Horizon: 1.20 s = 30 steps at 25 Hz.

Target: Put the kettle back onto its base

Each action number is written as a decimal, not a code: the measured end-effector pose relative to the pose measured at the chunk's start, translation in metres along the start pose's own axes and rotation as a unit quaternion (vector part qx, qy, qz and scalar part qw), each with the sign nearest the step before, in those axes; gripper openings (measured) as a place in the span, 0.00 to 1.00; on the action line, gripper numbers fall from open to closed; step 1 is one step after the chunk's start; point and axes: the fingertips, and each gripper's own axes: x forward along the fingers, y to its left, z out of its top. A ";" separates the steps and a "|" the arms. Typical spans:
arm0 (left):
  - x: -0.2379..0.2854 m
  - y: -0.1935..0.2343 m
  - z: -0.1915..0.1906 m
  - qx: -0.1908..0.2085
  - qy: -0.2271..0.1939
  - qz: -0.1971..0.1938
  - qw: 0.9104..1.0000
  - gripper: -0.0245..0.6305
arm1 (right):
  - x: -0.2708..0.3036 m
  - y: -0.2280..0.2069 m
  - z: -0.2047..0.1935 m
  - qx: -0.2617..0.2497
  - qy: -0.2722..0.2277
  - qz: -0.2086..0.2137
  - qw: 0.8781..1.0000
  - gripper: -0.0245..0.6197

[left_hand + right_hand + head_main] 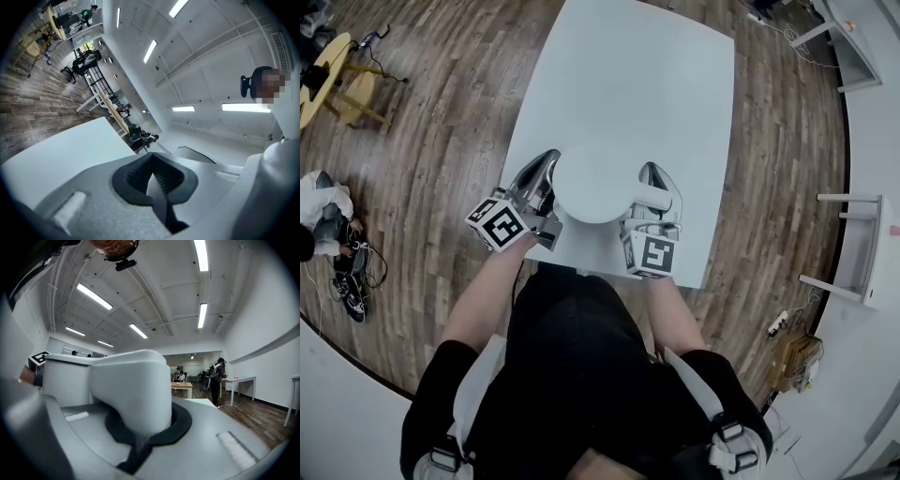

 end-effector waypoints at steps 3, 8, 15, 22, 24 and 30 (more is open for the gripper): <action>0.000 -0.004 -0.003 0.004 -0.001 0.006 1.000 0.04 | -0.004 -0.004 -0.005 0.009 -0.003 -0.005 1.000 0.05; -0.003 -0.001 -0.003 0.003 -0.007 0.020 1.000 0.04 | -0.007 -0.005 -0.012 0.013 0.006 -0.012 1.000 0.05; -0.030 0.004 0.001 -0.006 -0.045 0.055 0.997 0.04 | -0.022 -0.014 -0.025 0.013 0.039 -0.038 0.998 0.23; -0.073 -0.001 -0.003 -0.024 -0.067 0.077 0.994 0.04 | -0.057 -0.006 -0.021 0.022 0.045 -0.037 0.998 0.24; -0.082 -0.008 -0.006 -0.007 -0.064 0.079 0.995 0.04 | -0.070 -0.006 -0.020 0.028 0.044 -0.042 0.998 0.24; -0.092 -0.028 -0.015 0.103 -0.025 0.068 0.992 0.04 | -0.096 0.002 -0.010 0.024 0.033 -0.053 0.998 0.18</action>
